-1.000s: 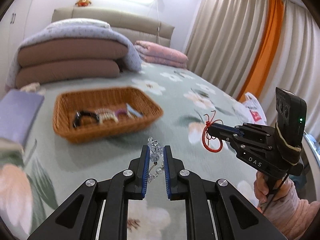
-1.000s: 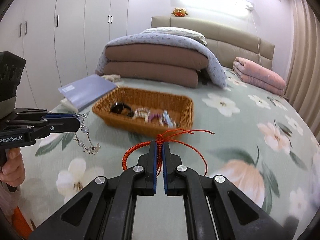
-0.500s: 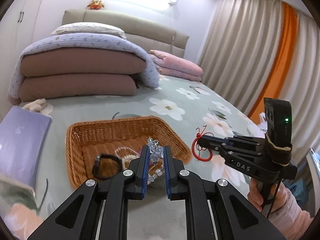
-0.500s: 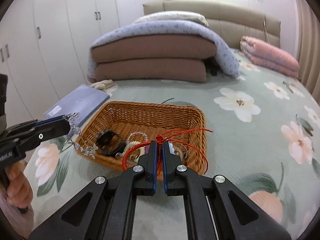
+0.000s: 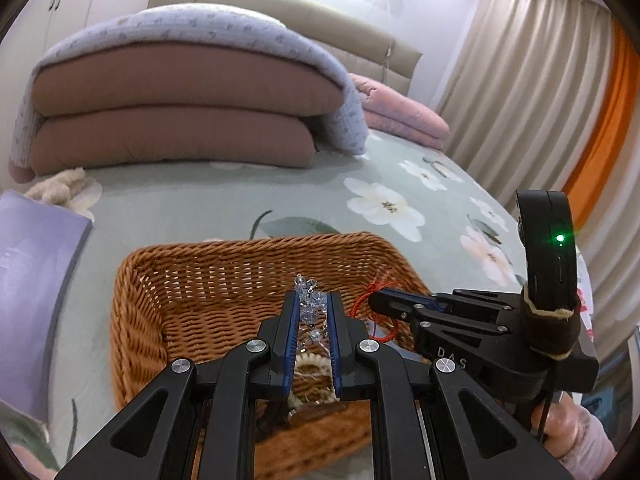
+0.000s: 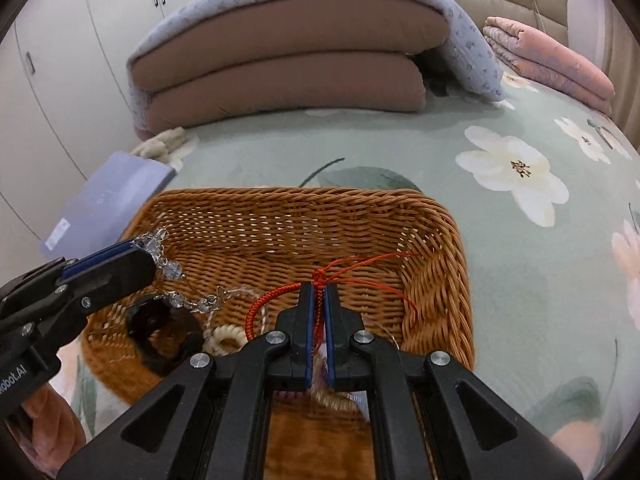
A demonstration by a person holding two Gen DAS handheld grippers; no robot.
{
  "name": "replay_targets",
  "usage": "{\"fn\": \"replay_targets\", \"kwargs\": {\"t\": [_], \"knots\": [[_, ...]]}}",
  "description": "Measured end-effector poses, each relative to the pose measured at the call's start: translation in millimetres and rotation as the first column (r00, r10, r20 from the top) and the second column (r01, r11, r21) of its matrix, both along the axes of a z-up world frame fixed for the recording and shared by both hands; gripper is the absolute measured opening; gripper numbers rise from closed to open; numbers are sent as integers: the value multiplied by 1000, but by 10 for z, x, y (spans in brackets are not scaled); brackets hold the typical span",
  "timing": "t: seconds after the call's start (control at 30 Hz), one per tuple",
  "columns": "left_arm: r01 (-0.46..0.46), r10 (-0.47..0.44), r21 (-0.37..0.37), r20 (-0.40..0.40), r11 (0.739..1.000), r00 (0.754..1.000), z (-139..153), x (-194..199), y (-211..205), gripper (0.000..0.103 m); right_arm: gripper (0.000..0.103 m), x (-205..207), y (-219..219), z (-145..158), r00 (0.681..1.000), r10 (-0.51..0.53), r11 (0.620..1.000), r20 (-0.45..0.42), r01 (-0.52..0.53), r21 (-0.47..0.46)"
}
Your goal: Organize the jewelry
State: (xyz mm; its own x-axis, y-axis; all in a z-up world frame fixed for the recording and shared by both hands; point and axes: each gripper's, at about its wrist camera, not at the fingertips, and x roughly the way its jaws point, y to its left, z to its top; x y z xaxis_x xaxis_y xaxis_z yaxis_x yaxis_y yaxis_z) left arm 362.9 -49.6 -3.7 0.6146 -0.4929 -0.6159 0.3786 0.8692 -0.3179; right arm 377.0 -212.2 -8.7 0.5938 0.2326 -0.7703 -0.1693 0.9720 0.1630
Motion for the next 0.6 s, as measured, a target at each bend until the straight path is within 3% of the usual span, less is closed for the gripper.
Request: {"fn": "replay_targets", "kwargs": {"t": [0.23,0.3,0.37,0.4,0.6], "knots": [[-13,13,-8,-18,1000,1000,-139,152,-8,14,12,131,-54,-75,999,9,998,-47,-6,55],[-14,14,-4,-14,1000,1000,-135,151,-1,13,20,98,-60,-60,999,9,998,-45,-6,62],[-14,13,-16,-9,1000,1000,-102,135,19,14,36,43,-87,-39,999,7,997,-35,-4,76],[-12,12,-22,-10,1000,1000,-84,115,26,14,38,17,-100,-26,999,7,997,-33,-4,82],[9,-9,-15,13,1000,1000,69,-25,58,15,39,-190,-146,69,999,26,994,-23,-24,106]]}}
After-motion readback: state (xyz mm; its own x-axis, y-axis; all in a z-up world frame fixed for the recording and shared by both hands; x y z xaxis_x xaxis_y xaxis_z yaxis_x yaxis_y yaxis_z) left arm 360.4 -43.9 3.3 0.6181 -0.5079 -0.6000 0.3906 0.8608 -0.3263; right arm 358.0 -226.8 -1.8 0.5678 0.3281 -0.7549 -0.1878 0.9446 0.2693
